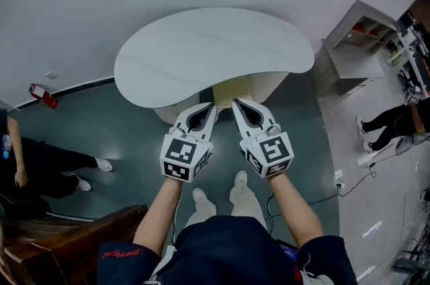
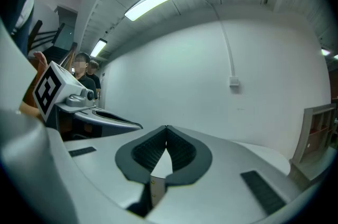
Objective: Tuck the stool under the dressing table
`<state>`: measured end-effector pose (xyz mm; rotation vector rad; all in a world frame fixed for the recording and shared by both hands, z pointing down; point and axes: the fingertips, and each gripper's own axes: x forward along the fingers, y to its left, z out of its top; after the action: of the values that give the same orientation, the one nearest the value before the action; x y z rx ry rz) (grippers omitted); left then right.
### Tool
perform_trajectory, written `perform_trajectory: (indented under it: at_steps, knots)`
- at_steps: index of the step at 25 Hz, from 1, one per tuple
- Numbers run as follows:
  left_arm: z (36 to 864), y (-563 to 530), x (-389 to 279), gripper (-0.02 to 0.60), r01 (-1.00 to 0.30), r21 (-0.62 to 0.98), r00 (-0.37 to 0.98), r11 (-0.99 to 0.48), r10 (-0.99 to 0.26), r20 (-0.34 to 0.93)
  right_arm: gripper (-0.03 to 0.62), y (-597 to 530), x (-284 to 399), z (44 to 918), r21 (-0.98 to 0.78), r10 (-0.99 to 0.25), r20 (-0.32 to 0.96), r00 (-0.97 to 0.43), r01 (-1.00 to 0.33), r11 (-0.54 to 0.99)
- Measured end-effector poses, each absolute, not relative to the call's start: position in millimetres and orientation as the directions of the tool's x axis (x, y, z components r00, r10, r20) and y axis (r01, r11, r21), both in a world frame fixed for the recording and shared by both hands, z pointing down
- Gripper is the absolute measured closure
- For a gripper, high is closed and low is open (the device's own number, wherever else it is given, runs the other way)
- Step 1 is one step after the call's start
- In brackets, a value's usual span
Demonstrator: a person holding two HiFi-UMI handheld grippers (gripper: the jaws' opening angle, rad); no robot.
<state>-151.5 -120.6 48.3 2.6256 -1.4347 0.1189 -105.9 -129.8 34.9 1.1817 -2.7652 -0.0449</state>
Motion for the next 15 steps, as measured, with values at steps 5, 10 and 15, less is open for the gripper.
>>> perform_trajectory:
  at_steps: [5,10,15]
  knots:
    - [37,-108,-150,0.565,-0.846,0.076,0.534,-0.528,-0.836,0.126,0.577,-114,-105,29,0.082,-0.715,0.100,-0.692,-0.711,0.699]
    - [17,-99,-128,0.565,-0.863,0.049,0.505,-0.503,-0.857,0.107,0.577,-102,-88,11,0.091,-0.678,0.076,-0.731,-0.673,0.734]
    - [5,-81,-108,0.565,-0.880,0.043,0.475,-0.473,-0.876,0.086,0.577,-82,-70,-1,0.119,-0.637,0.067,-0.768,-0.628,0.769]
